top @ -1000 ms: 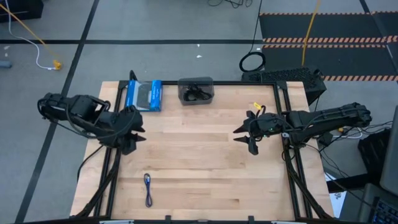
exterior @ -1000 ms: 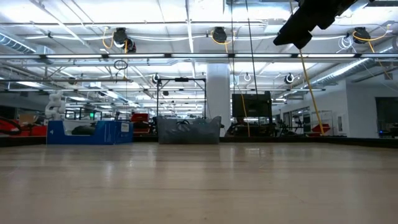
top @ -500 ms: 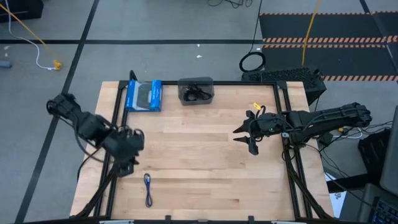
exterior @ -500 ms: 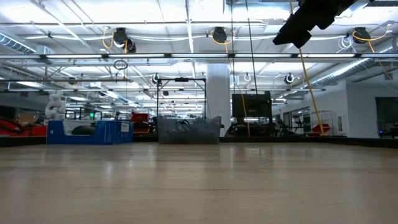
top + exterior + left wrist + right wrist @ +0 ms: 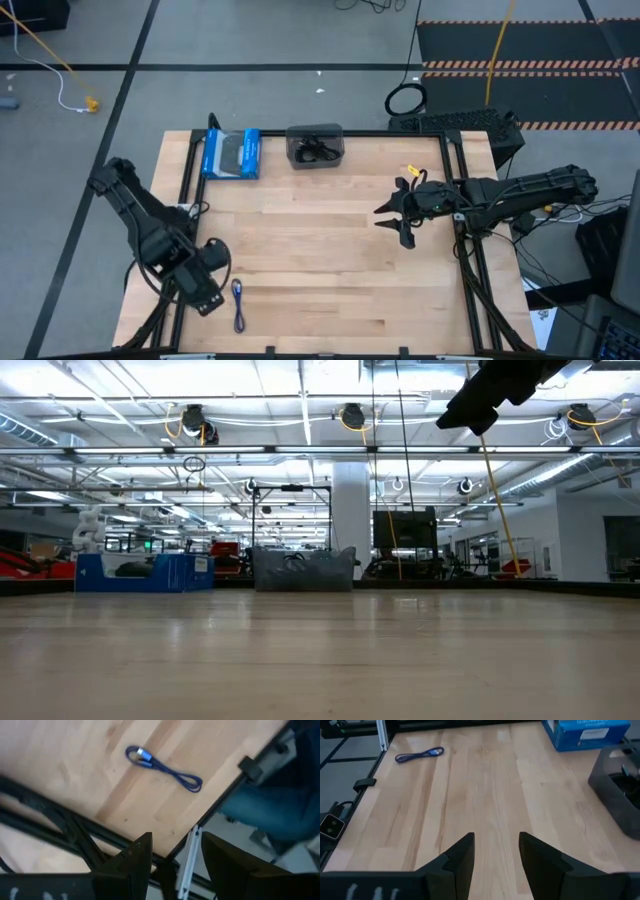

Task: Pick and place USB-C Cables
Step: Put the blue charger cable into the black bin

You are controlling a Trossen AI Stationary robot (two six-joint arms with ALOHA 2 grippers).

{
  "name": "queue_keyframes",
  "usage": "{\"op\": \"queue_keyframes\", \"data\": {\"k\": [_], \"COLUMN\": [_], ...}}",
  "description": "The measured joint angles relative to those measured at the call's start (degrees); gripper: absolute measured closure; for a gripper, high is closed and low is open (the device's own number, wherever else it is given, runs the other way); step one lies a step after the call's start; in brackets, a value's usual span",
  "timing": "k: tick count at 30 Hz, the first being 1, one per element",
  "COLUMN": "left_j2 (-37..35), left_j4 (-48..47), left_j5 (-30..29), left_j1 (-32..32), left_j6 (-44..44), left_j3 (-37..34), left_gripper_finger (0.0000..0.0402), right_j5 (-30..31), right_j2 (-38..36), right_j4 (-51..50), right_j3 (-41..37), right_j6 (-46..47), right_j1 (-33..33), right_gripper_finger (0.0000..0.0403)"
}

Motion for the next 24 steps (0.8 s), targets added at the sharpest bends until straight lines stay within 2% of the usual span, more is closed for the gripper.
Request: {"op": "queue_keyframes", "data": {"k": [8, 14, 24], "left_j2": [5.19, 8.96, 18.18], "left_j4": [0.33, 0.46, -0.98], "left_j5": [0.96, 0.64, -2.01], "left_j1": [-1.7, -2.17, -2.79], "left_j6": [-11.61, -19.48, -33.67], "left_j3": [-0.02, -0.02, -0.04], "left_gripper_finger": [0.0229, 0.0229, 0.0229], "right_j5": [0.11, 4.51, 5.81], "right_j2": [0.0, 0.0, 0.0], "right_j4": [1.96, 1.96, 7.07], "right_j3": [0.0, 0.0, 0.0], "right_j6": [-0.18, 0.8, 0.92], "right_j1": [0.0, 0.02, 0.27], "right_gripper_finger": [0.0257, 0.0257, 0.0257]}}
